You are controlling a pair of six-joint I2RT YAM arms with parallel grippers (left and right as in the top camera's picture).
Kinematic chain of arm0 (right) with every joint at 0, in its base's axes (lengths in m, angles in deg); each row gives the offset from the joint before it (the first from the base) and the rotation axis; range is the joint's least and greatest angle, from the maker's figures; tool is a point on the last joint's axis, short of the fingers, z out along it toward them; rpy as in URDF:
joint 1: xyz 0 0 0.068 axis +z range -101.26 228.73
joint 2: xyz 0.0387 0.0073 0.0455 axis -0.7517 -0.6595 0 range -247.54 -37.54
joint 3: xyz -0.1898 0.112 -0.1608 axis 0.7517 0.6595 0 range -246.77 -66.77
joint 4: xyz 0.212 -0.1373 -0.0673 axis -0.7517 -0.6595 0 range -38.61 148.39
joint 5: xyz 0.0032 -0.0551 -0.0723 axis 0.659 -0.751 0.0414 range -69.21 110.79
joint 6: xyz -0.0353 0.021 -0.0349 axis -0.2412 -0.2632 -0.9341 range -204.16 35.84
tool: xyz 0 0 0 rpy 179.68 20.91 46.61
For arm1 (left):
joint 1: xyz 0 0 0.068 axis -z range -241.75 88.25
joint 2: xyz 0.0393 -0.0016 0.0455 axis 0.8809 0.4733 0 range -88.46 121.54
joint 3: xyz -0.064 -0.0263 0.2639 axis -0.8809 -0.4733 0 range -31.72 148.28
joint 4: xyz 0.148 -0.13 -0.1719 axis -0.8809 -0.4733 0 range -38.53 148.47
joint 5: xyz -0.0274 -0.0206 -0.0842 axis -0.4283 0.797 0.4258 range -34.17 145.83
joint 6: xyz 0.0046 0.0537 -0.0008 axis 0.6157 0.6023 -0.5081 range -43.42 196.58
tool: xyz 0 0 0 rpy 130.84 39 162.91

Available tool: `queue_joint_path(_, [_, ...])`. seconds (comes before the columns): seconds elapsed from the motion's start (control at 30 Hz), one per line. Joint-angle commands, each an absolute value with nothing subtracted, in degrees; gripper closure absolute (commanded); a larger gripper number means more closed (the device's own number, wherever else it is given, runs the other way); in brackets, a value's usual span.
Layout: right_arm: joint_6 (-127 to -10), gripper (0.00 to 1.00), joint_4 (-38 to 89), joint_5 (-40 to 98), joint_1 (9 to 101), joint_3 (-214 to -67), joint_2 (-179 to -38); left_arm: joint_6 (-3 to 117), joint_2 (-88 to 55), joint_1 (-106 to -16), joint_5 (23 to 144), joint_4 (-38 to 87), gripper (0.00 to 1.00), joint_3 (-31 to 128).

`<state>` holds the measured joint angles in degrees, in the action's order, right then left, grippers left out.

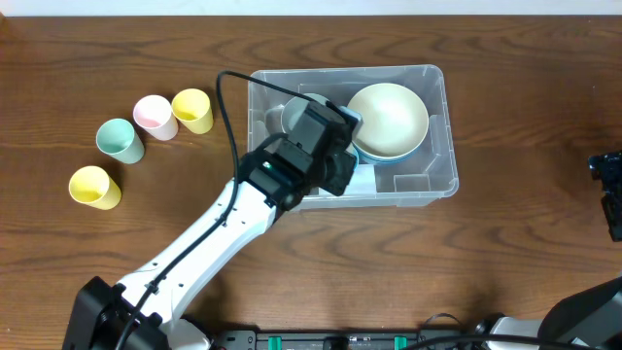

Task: Pack container
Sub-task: 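Lower the white cup onto the light blue cup and release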

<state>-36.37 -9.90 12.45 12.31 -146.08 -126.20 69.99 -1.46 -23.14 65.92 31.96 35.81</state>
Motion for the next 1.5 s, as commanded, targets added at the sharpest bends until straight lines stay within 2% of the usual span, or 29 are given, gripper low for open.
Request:
queue_joint_path(0.0, [-35.33,0.01,-9.97,12.21,11.94,-146.06,-126.05,71.02,-1.76,-21.7,64.7,32.25,0.94,37.29])
queue_joint_path(0.73, [-35.35,0.01,-9.97,12.23,11.94,-146.06,-126.05,71.04,1.04,-21.5,60.24,31.99,0.94,37.29])
queue_joint_path(0.87, [-35.35,0.01,-9.97,12.23,11.94,-146.06,-126.05,71.06,1.01,-21.48,60.22,32.27,0.83,37.29])
queue_joint_path(0.97, [-35.35,0.01,-9.97,12.23,11.94,-146.06,-126.05,71.06,1.01,-21.5,60.22,32.47,0.71,37.29])
queue_joint_path(1.27, [-35.35,0.01,-9.97,12.23,11.94,-146.06,-126.05,71.0,0.42,-22.05,56.5,32.34,0.59,37.66])
queue_joint_path(1.47, [-35.35,0.01,-9.97,12.23,11.94,-146.06,-126.05,70.32,-5.98,-29.3,55.91,21.58,0.55,45.42])
